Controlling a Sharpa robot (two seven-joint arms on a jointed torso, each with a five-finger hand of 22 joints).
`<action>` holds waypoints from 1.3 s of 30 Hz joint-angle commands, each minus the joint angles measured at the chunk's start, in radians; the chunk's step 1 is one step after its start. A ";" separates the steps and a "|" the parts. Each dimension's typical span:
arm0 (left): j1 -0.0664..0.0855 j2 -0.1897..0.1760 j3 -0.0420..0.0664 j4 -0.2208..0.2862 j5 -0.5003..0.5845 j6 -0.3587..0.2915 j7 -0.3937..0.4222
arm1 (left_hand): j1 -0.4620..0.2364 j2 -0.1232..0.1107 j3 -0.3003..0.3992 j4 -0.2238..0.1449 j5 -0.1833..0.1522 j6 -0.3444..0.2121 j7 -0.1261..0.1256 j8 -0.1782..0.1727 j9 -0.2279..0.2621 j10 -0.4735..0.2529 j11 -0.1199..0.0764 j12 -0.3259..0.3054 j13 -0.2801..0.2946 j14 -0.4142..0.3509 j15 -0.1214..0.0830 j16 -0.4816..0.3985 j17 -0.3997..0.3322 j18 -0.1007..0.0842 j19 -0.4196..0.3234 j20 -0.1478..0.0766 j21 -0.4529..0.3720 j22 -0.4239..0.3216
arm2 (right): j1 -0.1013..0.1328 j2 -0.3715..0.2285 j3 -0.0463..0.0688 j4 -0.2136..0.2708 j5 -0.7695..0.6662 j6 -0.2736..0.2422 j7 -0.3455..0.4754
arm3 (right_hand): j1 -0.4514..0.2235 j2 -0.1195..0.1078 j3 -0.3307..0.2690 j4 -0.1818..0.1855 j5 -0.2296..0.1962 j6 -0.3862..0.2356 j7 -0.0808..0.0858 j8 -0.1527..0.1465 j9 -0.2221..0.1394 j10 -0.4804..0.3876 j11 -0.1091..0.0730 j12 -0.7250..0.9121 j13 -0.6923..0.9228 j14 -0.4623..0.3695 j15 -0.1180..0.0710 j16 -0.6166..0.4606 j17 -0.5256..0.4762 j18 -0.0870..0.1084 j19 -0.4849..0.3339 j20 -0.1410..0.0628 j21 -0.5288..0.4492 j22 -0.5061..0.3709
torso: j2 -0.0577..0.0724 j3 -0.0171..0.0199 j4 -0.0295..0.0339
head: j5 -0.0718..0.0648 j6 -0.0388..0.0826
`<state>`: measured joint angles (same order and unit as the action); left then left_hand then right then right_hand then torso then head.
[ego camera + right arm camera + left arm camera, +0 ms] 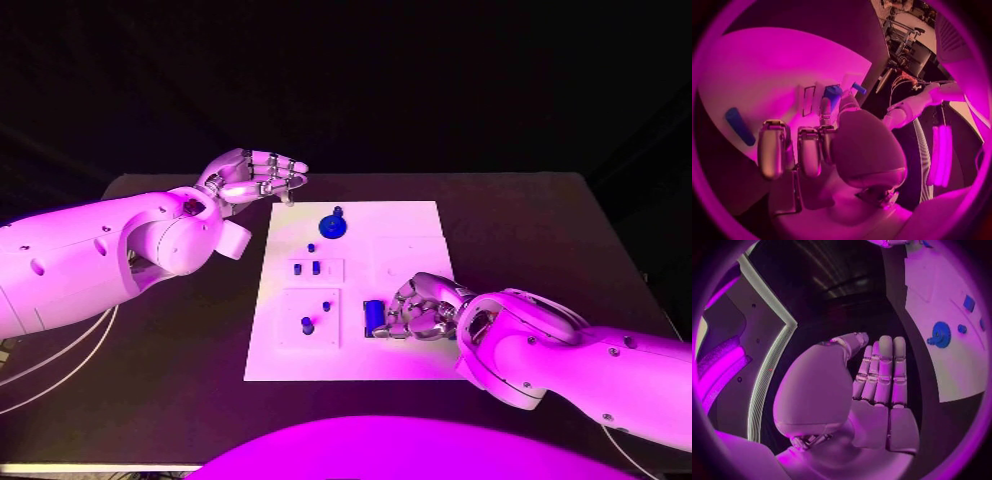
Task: Assemble the parts on the task board
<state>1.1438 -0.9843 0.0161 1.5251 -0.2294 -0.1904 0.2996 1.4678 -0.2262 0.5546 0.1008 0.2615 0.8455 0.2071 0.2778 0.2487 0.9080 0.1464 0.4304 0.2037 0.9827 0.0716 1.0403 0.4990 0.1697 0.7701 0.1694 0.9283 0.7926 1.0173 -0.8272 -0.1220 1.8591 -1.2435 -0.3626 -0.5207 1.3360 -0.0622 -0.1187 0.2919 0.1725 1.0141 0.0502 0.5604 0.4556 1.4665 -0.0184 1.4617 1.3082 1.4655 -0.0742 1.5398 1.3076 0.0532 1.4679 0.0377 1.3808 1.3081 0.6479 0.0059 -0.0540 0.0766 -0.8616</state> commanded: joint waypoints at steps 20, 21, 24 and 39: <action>0.000 0.000 0.000 0.001 0.004 0.024 -0.001 | -0.008 0.005 -0.006 0.000 0.004 -0.005 0.001 0.007 -0.001 -0.008 -0.001 0.004 -0.001 -0.008 0.001 -0.003 -0.002 0.013 -0.002 0.003 -0.005 -0.002 | -0.012 0.014 -0.001 -0.035 -0.020 0.001 0.002 | -0.015 0.023 0.026 0.001 0.003 0.002 -0.005 0.001 -0.007 0.034 -0.007 0.003 0.150 0.091 -0.009 0.006 0.192 -0.018 0.043 -0.010 0.007 0.216 | 0.001 0.0000 0.0009 | 0.004 -0.004; 0.000 0.000 0.000 0.001 0.004 0.024 -0.001 | -0.008 0.005 -0.006 0.000 0.004 -0.005 0.001 0.007 -0.001 -0.008 -0.001 0.004 -0.001 -0.008 0.001 -0.003 -0.002 0.013 -0.002 0.003 -0.005 -0.002 | -0.012 0.008 -0.001 -0.030 -0.017 -0.002 0.007 | -0.020 0.018 0.025 0.001 0.003 0.002 -0.005 0.001 -0.007 0.033 -0.006 0.002 0.149 0.091 -0.009 0.006 0.191 -0.017 0.042 -0.010 0.004 0.215 | 0.001 -0.0003 0.0009 | 0.003 -0.003; 0.000 -0.001 0.000 0.001 0.004 0.024 -0.001 | -0.008 0.005 -0.006 0.000 0.004 -0.005 0.001 0.007 -0.001 -0.008 -0.001 0.004 -0.001 -0.008 0.001 -0.003 -0.002 0.013 -0.002 0.003 -0.005 -0.002 | -0.012 -0.010 -0.001 -0.016 -0.003 -0.014 0.024 | -0.026 0.009 0.024 0.001 0.003 0.001 -0.004 0.000 -0.008 0.032 -0.006 -0.001 0.148 0.090 -0.009 0.005 0.189 -0.017 0.041 -0.009 0.001 0.214 | 0.000 -0.0009 0.0013 | 0.003 -0.003; 0.000 -0.003 0.000 -0.003 0.004 0.022 -0.001 | -0.008 0.005 -0.006 0.000 0.004 -0.005 0.001 0.007 -0.001 -0.008 -0.001 0.004 -0.001 -0.008 0.001 -0.003 -0.002 0.013 -0.002 0.003 -0.005 -0.002 | -0.001 -0.190 0.001 0.111 0.082 -0.141 0.159 | -0.026 -0.046 0.063 0.000 0.005 -0.053 0.022 -0.029 -0.023 0.004 0.016 -0.039 0.116 0.087 0.009 -0.001 0.175 -0.010 0.028 0.004 -0.034 0.205 | -0.003 -0.0016 -0.0049 | -0.013 0.008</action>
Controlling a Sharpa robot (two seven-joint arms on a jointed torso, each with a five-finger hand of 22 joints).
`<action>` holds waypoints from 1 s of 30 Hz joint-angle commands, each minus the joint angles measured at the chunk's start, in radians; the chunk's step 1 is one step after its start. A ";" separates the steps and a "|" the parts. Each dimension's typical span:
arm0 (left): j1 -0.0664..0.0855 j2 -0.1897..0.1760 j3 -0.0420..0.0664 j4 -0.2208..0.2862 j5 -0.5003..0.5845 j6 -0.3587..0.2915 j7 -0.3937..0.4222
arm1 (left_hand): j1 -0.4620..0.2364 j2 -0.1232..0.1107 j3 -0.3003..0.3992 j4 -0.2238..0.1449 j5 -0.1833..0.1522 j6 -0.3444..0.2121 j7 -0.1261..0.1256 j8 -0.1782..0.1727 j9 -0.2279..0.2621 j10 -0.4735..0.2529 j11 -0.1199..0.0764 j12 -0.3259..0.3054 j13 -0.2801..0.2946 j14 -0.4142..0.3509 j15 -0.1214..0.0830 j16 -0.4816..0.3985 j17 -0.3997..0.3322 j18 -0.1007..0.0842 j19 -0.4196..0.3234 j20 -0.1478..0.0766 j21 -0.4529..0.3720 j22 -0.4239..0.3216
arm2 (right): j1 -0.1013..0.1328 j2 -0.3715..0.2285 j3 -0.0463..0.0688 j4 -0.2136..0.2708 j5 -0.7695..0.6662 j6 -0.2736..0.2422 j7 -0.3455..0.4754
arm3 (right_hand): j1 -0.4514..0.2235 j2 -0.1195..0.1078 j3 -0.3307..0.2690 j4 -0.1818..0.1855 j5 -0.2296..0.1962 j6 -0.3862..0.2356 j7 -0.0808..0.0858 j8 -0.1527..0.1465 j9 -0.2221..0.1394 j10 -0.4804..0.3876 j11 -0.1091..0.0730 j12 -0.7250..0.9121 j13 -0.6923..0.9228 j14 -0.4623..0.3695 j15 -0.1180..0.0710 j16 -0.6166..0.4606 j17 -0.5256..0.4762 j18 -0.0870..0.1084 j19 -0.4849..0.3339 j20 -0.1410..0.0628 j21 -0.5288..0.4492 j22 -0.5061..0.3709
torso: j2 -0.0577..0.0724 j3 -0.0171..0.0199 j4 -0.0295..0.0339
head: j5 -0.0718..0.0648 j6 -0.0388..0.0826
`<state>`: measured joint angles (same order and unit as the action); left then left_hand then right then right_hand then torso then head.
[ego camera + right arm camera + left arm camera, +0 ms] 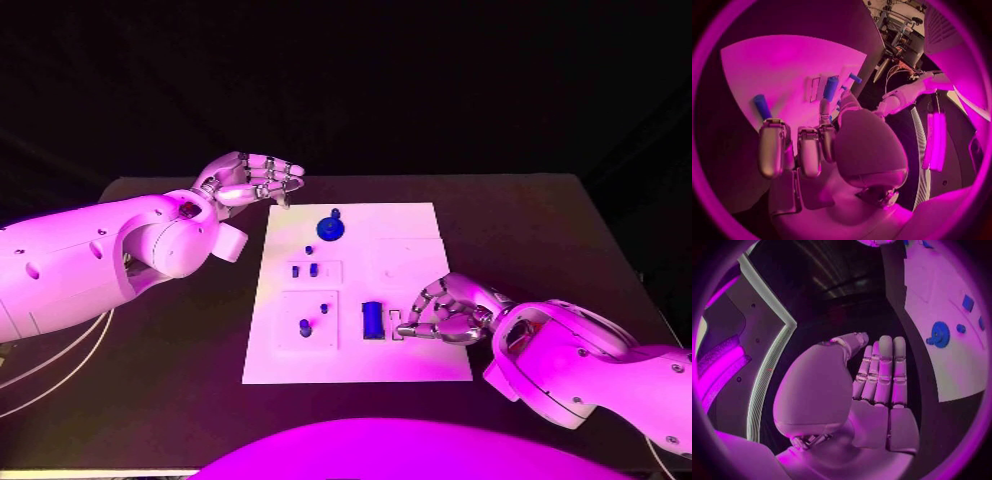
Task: Assemble the parts on the task board
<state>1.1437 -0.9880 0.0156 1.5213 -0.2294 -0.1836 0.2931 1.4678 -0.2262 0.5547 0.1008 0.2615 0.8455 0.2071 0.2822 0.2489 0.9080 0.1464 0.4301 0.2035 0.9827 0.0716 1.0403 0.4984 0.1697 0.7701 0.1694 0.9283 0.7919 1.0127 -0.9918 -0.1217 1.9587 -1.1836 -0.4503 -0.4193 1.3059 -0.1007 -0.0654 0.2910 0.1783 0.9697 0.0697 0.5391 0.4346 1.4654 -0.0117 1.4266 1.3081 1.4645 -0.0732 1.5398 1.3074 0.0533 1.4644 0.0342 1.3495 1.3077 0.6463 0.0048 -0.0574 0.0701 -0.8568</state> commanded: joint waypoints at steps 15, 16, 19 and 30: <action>0.000 0.003 -0.001 0.001 0.004 0.017 0.007 | -0.009 0.005 -0.006 0.000 0.004 -0.004 0.001 0.004 -0.001 -0.009 -0.001 0.006 -0.001 -0.009 0.001 -0.003 -0.001 0.013 -0.003 0.003 -0.006 -0.001 | 0.001 -0.122 0.001 -0.054 -0.217 0.000 -0.050 | 0.037 -0.026 0.039 0.000 -0.002 -0.036 0.019 -0.044 -0.021 -0.007 0.024 -0.021 0.103 0.088 0.020 -0.002 0.175 -0.011 0.033 0.019 0.002 0.207 | -0.002 -0.0014 -0.0017 | -0.032 0.004; 0.000 0.003 -0.001 0.001 0.004 0.017 0.007 | -0.009 0.005 -0.006 0.000 0.004 -0.004 0.001 0.004 -0.001 -0.009 -0.001 0.006 -0.001 -0.009 0.001 -0.003 -0.001 0.013 -0.003 0.003 -0.006 -0.001 | 0.000 -0.121 0.001 -0.057 -0.227 0.002 -0.057 | 0.037 -0.026 0.039 0.001 -0.002 -0.035 0.019 -0.044 -0.021 -0.006 0.024 -0.021 0.104 0.088 0.020 -0.001 0.177 -0.012 0.033 0.019 0.004 0.208 | -0.002 -0.0014 -0.0013 | -0.032 0.004; -0.001 0.003 -0.001 0.001 0.004 0.018 0.007 | -0.009 0.005 -0.006 0.000 0.004 -0.004 0.001 0.004 -0.001 -0.009 -0.001 0.006 -0.001 -0.009 0.001 -0.003 -0.001 0.013 -0.003 0.003 -0.006 -0.001 | -0.005 -0.115 0.001 -0.066 -0.247 0.012 -0.077 | 0.036 -0.029 0.041 0.001 -0.002 -0.027 0.018 -0.043 -0.021 -0.005 0.024 -0.019 0.105 0.088 0.021 -0.001 0.178 -0.013 0.034 0.020 0.007 0.208 | -0.002 -0.0014 0.0000 | -0.031 0.003; -0.001 0.002 -0.002 0.001 0.004 0.019 0.007 | -0.009 0.005 -0.006 0.000 0.004 -0.004 0.001 0.004 -0.001 -0.009 -0.001 0.006 -0.001 -0.009 0.001 -0.003 -0.001 0.013 -0.003 0.003 -0.006 -0.001 | -0.021 -0.084 0.000 -0.091 -0.268 0.046 -0.108 | 0.027 -0.033 0.043 0.003 -0.002 -0.011 0.015 -0.041 -0.022 -0.004 0.022 -0.019 0.107 0.089 0.020 0.000 0.181 -0.013 0.036 0.021 0.012 0.210 | -0.002 -0.0033 -0.0007 | -0.029 -0.003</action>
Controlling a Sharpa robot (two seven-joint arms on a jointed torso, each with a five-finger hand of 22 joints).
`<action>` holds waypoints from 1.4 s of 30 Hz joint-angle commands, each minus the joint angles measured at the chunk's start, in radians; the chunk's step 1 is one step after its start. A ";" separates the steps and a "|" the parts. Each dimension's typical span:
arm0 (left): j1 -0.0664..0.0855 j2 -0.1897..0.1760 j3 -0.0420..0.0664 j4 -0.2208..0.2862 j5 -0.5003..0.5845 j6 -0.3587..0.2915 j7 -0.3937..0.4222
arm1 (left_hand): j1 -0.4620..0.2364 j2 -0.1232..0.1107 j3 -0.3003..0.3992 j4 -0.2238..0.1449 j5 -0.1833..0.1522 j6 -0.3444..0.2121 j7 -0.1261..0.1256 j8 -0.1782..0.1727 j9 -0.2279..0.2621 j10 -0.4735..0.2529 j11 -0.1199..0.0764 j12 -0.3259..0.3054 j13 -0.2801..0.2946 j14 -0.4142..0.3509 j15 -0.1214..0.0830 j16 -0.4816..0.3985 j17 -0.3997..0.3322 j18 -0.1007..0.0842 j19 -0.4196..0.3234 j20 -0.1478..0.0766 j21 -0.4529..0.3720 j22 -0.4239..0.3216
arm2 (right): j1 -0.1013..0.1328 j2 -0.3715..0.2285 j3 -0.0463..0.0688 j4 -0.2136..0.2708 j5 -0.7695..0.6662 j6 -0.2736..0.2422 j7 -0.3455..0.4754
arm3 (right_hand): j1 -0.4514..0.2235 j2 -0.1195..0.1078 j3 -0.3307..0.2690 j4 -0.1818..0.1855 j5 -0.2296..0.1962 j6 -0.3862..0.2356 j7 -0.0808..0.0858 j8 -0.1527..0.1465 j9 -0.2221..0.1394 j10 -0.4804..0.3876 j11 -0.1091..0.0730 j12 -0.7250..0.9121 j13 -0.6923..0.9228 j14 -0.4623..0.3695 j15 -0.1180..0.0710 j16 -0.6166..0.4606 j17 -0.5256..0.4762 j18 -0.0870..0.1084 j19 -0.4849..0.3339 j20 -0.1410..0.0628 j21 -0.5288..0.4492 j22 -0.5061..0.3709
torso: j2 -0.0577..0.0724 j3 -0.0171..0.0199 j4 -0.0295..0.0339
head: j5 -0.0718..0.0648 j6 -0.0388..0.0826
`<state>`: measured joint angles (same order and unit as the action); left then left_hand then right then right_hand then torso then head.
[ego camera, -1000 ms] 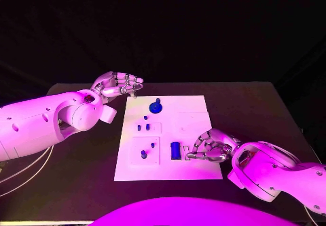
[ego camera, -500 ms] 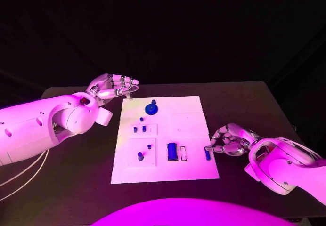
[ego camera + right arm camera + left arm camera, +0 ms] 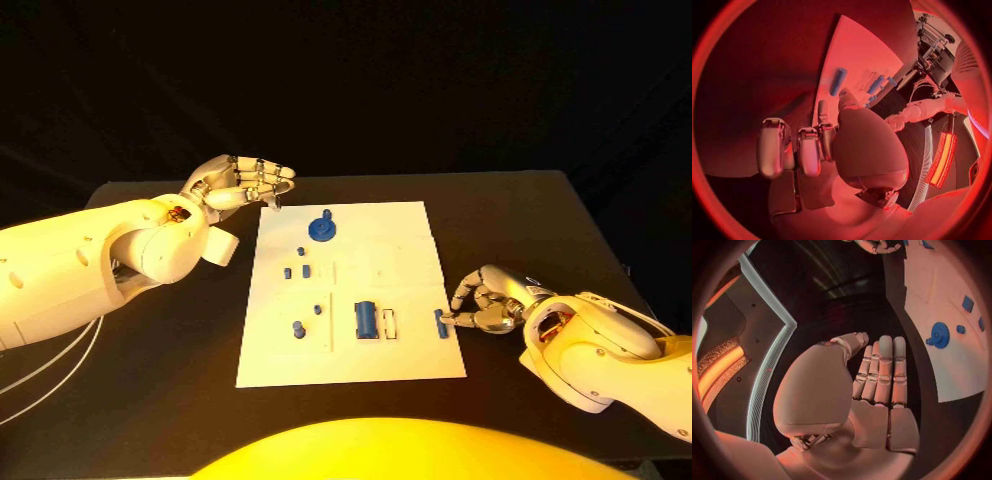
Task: Assemble the parts on the task board
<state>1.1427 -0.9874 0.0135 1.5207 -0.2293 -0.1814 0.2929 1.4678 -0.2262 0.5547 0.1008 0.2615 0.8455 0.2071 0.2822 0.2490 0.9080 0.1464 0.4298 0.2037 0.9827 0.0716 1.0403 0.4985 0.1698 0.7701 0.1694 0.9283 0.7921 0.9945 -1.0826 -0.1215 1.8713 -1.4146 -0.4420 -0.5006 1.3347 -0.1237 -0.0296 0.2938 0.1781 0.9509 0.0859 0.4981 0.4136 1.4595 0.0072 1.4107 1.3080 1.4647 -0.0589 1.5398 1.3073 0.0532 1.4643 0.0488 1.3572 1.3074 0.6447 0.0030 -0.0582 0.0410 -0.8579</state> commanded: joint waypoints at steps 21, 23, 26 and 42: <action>0.000 -0.001 0.000 0.003 0.004 0.018 0.006 | -0.009 0.005 -0.006 0.000 0.004 -0.004 0.001 0.005 -0.002 -0.009 -0.001 0.007 -0.002 -0.009 0.001 -0.003 -0.002 0.013 -0.003 0.003 -0.006 -0.002 | -0.046 0.067 -0.004 -0.031 -0.064 0.097 -0.034 | 0.069 -0.002 0.061 -0.008 0.000 0.052 -0.024 0.012 0.000 0.011 -0.017 0.002 0.116 0.090 -0.011 0.003 0.189 -0.014 0.040 -0.006 0.012 0.212 | -0.001 -0.0004 -0.0009 | 0.003 -0.011; 0.000 -0.002 0.000 0.003 0.004 0.018 0.006 | -0.009 0.005 -0.006 0.000 0.004 -0.004 0.001 0.005 -0.002 -0.009 -0.001 0.007 -0.002 -0.009 0.001 -0.003 -0.002 0.013 -0.003 0.003 -0.006 -0.002 | -0.047 0.070 -0.004 -0.032 -0.073 0.109 -0.036 | 0.098 -0.007 0.094 -0.005 0.001 0.055 -0.027 0.009 -0.003 0.011 -0.020 0.001 0.116 0.090 -0.014 0.003 0.189 -0.014 0.039 -0.009 0.012 0.212 | 0.000 -0.0006 -0.0005 | 0.004 -0.011; 0.000 -0.003 0.000 0.003 0.004 0.018 0.005 | -0.009 0.005 -0.006 0.000 0.004 -0.004 0.001 0.005 -0.002 -0.009 -0.001 0.007 -0.002 -0.009 0.001 -0.003 -0.002 0.013 -0.003 0.003 -0.006 -0.002 | -0.048 0.073 -0.004 -0.035 -0.089 0.131 -0.039 | 0.116 -0.016 0.117 -0.007 0.001 0.057 -0.027 0.007 -0.006 0.009 -0.021 -0.002 0.115 0.090 -0.014 0.002 0.187 -0.014 0.038 -0.011 0.008 0.211 | -0.001 -0.0013 0.0002 | 0.003 -0.011; 0.000 -0.004 0.000 0.004 0.002 0.017 0.002 | -0.008 0.006 -0.006 -0.001 0.004 -0.004 0.001 0.006 -0.002 -0.009 -0.001 0.009 -0.002 -0.009 0.001 -0.002 -0.002 0.013 -0.003 0.003 -0.008 -0.002 | -0.041 0.076 -0.004 -0.021 -0.140 0.094 -0.042 | 0.195 -0.066 0.408 -0.035 0.000 0.093 -0.028 -0.009 -0.024 0.014 -0.023 0.000 0.126 0.091 -0.017 0.003 0.193 -0.015 0.041 -0.014 0.016 0.213 | -0.001 -0.0010 0.0003 | 0.008 -0.008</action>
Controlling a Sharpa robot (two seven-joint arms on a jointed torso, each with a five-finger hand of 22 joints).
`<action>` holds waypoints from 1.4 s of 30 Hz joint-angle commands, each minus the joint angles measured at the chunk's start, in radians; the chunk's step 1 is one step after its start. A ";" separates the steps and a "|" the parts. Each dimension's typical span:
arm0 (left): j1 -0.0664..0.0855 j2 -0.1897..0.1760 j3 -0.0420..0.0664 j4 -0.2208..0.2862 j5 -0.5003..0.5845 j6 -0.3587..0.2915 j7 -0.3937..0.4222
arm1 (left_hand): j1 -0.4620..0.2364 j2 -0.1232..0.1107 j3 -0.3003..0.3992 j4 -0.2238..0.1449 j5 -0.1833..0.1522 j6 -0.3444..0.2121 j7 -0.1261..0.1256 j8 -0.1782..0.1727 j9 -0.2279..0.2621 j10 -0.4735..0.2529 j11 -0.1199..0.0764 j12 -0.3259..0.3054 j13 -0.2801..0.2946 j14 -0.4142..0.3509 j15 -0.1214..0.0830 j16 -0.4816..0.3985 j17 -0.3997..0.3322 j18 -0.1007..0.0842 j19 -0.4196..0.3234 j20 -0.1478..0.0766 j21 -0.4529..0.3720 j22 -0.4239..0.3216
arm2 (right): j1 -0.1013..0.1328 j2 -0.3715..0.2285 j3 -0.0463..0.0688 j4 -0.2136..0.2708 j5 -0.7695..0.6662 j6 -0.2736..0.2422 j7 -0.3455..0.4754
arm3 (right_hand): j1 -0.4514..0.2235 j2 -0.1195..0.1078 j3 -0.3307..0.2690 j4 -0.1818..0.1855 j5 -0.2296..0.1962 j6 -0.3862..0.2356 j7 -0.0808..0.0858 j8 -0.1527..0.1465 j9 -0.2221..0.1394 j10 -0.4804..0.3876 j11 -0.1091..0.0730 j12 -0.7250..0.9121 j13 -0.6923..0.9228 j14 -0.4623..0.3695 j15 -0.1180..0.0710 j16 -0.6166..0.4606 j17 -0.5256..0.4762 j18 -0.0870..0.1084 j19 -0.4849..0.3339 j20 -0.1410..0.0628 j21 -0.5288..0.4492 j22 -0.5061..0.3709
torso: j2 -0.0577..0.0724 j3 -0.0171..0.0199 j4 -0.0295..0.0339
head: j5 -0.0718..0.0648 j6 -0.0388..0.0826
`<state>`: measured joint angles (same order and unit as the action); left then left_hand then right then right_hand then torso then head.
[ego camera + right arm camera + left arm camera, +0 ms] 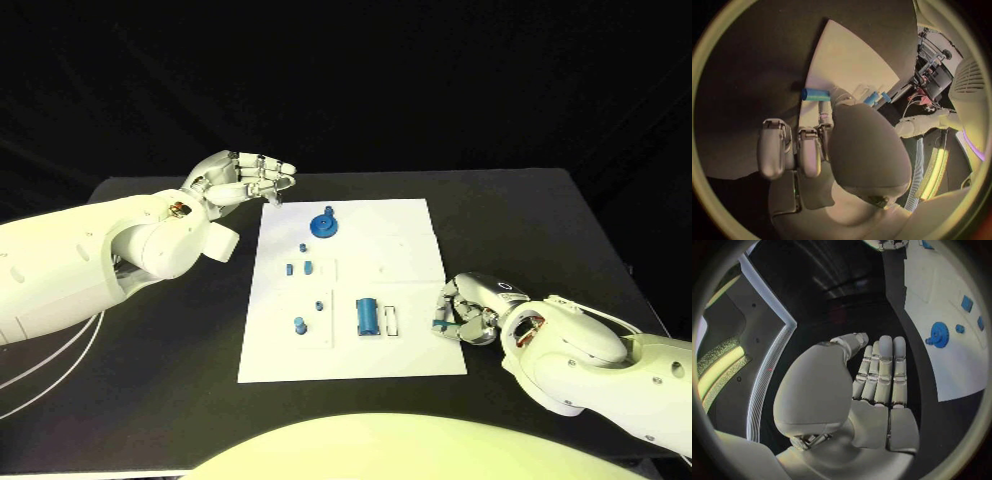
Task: Assemble the parts on the task board
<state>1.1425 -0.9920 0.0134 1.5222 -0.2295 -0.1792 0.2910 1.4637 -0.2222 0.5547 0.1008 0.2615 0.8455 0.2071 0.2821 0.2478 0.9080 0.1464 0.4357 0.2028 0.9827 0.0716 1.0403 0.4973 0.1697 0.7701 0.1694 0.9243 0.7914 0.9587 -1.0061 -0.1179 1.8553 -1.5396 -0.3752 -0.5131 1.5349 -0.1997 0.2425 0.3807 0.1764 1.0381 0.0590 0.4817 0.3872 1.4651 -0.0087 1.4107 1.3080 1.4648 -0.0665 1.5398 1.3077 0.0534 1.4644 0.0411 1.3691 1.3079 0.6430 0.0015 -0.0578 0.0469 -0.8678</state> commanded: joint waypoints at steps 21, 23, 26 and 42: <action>0.001 0.005 0.000 0.004 0.002 0.015 0.002 | -0.004 0.002 -0.006 -0.001 0.004 -0.004 0.001 0.006 -0.001 -0.009 -0.001 0.003 -0.001 -0.009 0.001 -0.002 -0.001 0.013 -0.003 0.003 -0.004 -0.001 | 0.080 0.064 -0.006 0.026 0.242 -0.126 0.008 | -0.148 -0.001 0.260 -0.125 -0.004 -0.009 -0.018 0.047 0.038 0.040 -0.021 0.032 0.158 0.095 -0.021 0.011 0.212 -0.025 0.058 -0.017 0.055 0.225 | 0.001 -0.0008 -0.0002 | 0.002 0.003; 0.001 0.005 0.000 0.004 0.002 0.014 0.002 | -0.004 0.002 -0.006 -0.001 0.004 -0.004 0.001 0.006 -0.001 -0.009 -0.001 0.003 -0.001 -0.009 0.001 -0.002 -0.001 0.013 -0.003 0.003 -0.004 -0.001 | 0.083 0.078 -0.006 0.020 0.284 -0.131 0.005 | -0.164 -0.001 0.262 -0.121 -0.005 -0.009 -0.018 0.050 0.040 0.041 -0.021 0.033 0.159 0.096 -0.021 0.011 0.213 -0.025 0.058 -0.017 0.054 0.225 | 0.001 -0.0010 -0.0002 | 0.002 0.003; 0.001 0.006 0.000 0.005 0.002 0.015 0.002 | -0.003 0.003 -0.006 -0.002 0.004 -0.004 0.001 0.007 -0.001 -0.008 -0.001 0.005 -0.001 -0.010 0.001 -0.002 -0.001 0.013 -0.002 0.003 -0.004 -0.001 | 0.086 0.103 -0.006 0.007 0.342 -0.132 -0.001 | -0.195 -0.004 0.257 -0.113 -0.007 -0.006 -0.018 0.055 0.044 0.045 -0.021 0.038 0.165 0.096 -0.021 0.012 0.214 -0.025 0.058 -0.018 0.055 0.225 | 0.000 -0.0007 -0.0015 | 0.001 0.002; 0.001 0.006 0.000 0.008 0.001 0.019 -0.004 | -0.003 0.003 -0.006 -0.002 0.004 -0.004 0.001 0.007 -0.001 -0.008 -0.001 0.005 -0.001 -0.010 0.001 -0.002 -0.001 0.013 -0.002 0.003 -0.004 -0.001 | 0.064 0.172 -0.011 -0.044 0.391 -0.063 -0.031 | -0.267 0.011 0.234 -0.095 -0.008 -0.001 -0.019 0.066 0.052 0.053 -0.022 0.052 0.178 0.096 -0.022 0.012 0.214 -0.024 0.057 -0.019 0.051 0.224 | 0.001 0.0013 -0.0008 | 0.002 -0.003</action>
<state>1.1428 -0.9877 0.0132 1.5269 -0.2297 -0.1777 0.2847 1.4638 -0.2222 0.5547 0.1008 0.2615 0.8455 0.2071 0.2821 0.2481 0.9080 0.1464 0.4356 0.2031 0.9827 0.0716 1.0403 0.4976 0.1698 0.7701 0.1694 0.9245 0.7916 1.0240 -0.8360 -0.1297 1.8125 -1.1663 -0.4701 -0.5363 1.2736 -0.1896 0.4791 0.2846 0.1716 1.0260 0.0490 0.5195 0.3869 1.4649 -0.0233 1.4575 1.3080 1.4648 -0.0808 1.5475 1.3074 0.0419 1.4680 0.0306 1.4194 1.3075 0.6437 0.0023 -0.0590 0.0480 -0.8703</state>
